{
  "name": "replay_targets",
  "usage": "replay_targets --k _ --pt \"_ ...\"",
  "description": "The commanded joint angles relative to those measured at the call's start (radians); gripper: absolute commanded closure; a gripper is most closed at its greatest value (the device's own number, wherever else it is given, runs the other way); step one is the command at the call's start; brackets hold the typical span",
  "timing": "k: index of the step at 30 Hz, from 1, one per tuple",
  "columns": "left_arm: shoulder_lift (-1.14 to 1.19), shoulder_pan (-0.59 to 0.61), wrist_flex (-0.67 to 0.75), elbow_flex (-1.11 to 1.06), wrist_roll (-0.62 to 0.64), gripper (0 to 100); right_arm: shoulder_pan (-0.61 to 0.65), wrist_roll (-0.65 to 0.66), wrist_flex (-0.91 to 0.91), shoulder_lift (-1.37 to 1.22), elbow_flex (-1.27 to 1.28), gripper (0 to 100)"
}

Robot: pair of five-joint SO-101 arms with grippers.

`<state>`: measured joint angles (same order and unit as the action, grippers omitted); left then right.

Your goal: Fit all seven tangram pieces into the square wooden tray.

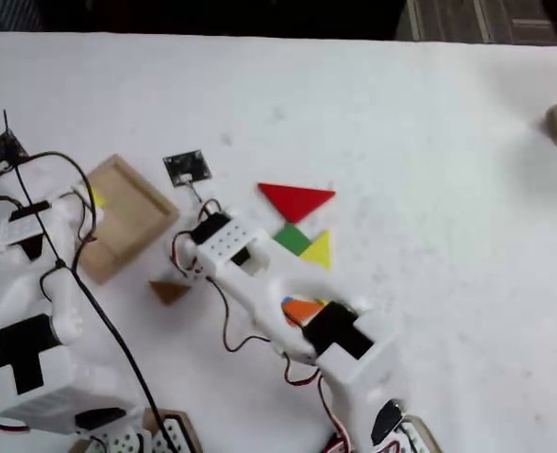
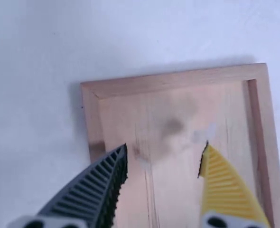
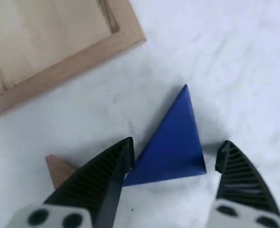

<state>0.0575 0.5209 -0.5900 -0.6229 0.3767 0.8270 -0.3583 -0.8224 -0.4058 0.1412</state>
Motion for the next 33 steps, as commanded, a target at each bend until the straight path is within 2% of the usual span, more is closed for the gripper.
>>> replay_targets --k 1,20,26,33 --pt "-0.05 -0.021 0.025 0.009 -0.009 73 -0.004 -0.012 0.001 0.004 -0.023 75.5" --pt "-0.05 -0.016 0.041 0.008 -0.009 73 -0.01 -0.012 -0.188 0.002 -0.021 75.9" --pt "0.035 -0.013 0.038 0.064 -0.009 73 -0.012 -0.011 -0.216 0.002 -0.021 75.9" --pt "0.058 -0.005 0.018 0.089 -0.009 73 -0.088 0.025 -0.291 0.013 -0.028 75.9"
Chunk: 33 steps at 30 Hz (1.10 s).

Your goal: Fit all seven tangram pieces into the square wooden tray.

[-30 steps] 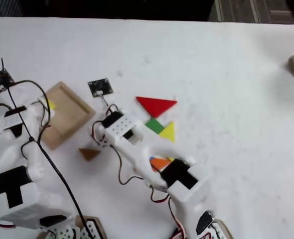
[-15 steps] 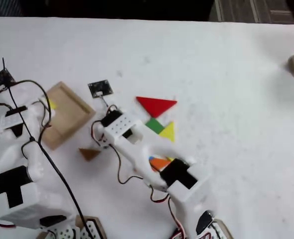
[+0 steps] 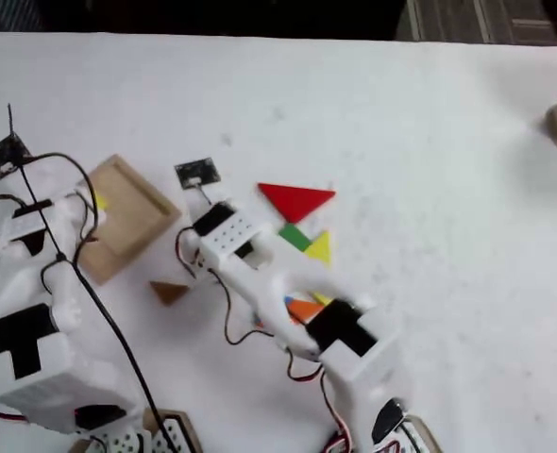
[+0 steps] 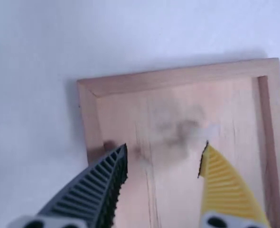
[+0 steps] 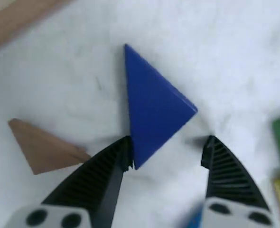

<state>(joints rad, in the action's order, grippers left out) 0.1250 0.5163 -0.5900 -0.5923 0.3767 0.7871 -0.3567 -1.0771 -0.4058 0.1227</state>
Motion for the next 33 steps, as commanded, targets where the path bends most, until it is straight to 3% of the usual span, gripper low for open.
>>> replay_targets --k 1,16,26,33 --pt "-0.01 0.001 0.018 0.058 -0.009 73 -0.051 0.052 -0.028 0.013 -0.009 75.9" --pt "-0.01 0.001 0.017 0.057 -0.009 73 -0.091 0.345 0.12 0.012 -0.011 75.9" --pt "-0.01 0.001 0.017 0.055 -0.009 73 -0.107 0.368 0.174 0.004 -0.014 80.7" --pt "-0.01 0.001 0.017 0.054 -0.009 73 -0.124 0.661 0.197 0.004 -0.015 75.8"
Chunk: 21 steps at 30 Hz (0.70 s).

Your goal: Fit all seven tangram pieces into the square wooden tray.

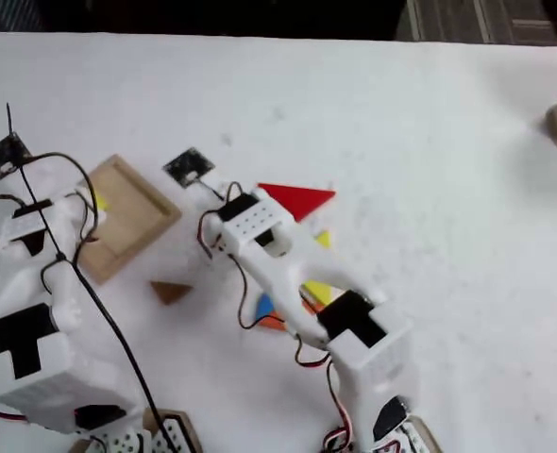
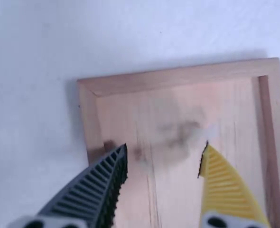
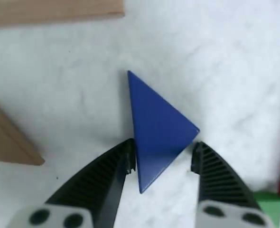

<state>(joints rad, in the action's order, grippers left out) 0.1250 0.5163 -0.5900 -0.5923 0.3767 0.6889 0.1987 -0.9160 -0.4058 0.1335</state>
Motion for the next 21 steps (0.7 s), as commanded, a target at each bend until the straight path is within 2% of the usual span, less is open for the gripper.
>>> replay_targets --k 1,9,12,17,21 --pt "-0.01 0.001 0.017 0.055 -0.009 73 -0.025 0.133 0.036 0.007 -0.026 74.2" --pt "-0.01 0.001 0.017 0.057 -0.009 73 -0.025 0.311 0.001 -0.013 -0.08 71.8" --pt "-0.01 0.001 0.017 0.057 -0.009 73 -0.018 0.324 0.001 -0.041 -0.08 73.7" --pt "-0.01 0.001 0.017 0.057 -0.009 73 -0.018 0.325 0.001 -0.044 -0.08 84.3" --pt "-0.01 0.001 0.017 0.055 -0.009 73 -0.024 0.322 0.001 -0.042 -0.08 83.8"
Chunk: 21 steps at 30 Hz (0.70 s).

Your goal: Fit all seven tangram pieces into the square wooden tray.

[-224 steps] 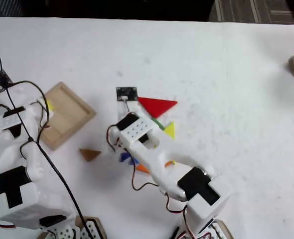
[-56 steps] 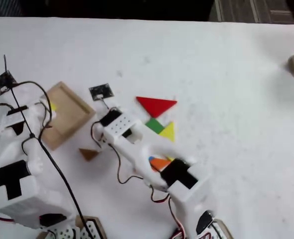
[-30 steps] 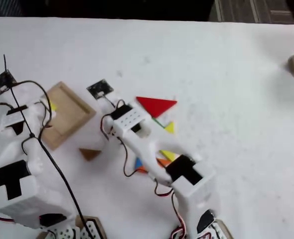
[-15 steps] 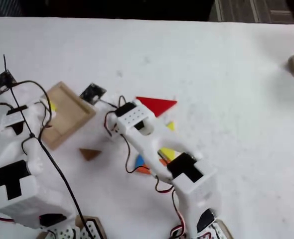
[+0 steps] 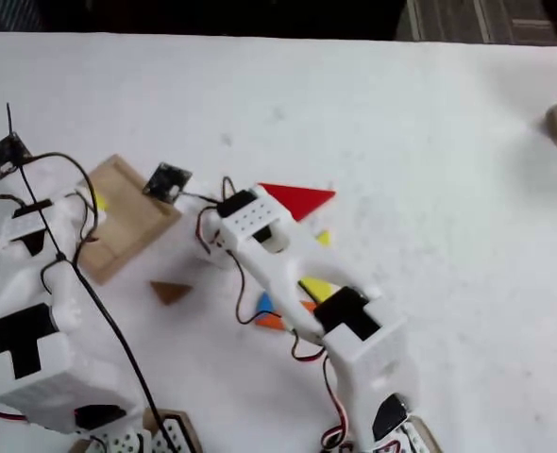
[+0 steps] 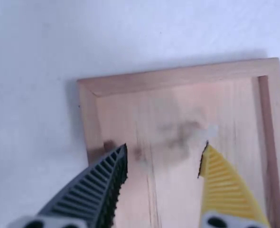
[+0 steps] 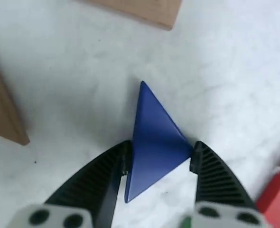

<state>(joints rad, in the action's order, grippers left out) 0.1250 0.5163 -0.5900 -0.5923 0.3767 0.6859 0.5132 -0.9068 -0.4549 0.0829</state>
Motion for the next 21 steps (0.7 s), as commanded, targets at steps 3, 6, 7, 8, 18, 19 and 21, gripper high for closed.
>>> replay_targets --k 3,6,7,8,18,19,21 --pt "-0.01 0.001 0.015 0.055 -0.009 73 -0.033 0.003 -0.021 0.008 -0.029 81.0" --pt "-0.013 -0.005 0.008 0.051 -0.049 73 -0.041 0.003 -0.119 0.061 -0.044 72.8" --pt "-0.021 -0.012 -0.012 0.057 -0.075 73 -0.042 0.002 -0.156 0.093 -0.054 70.1" --pt "-0.038 -0.025 -0.028 0.055 -0.087 73 -0.044 -0.006 -0.189 0.131 -0.058 68.1" --pt "-0.397 -0.076 0.003 -0.221 -0.097 73 -0.041 -0.13 -0.189 0.371 0.046 69.0" --pt "-0.433 -0.035 0.021 -0.249 -0.08 73 -0.031 -0.18 -0.157 0.377 0.048 70.9" --pt "-0.483 0.039 0.064 -0.288 -0.035 73 -0.018 -0.262 -0.077 0.38 0.048 75.5"
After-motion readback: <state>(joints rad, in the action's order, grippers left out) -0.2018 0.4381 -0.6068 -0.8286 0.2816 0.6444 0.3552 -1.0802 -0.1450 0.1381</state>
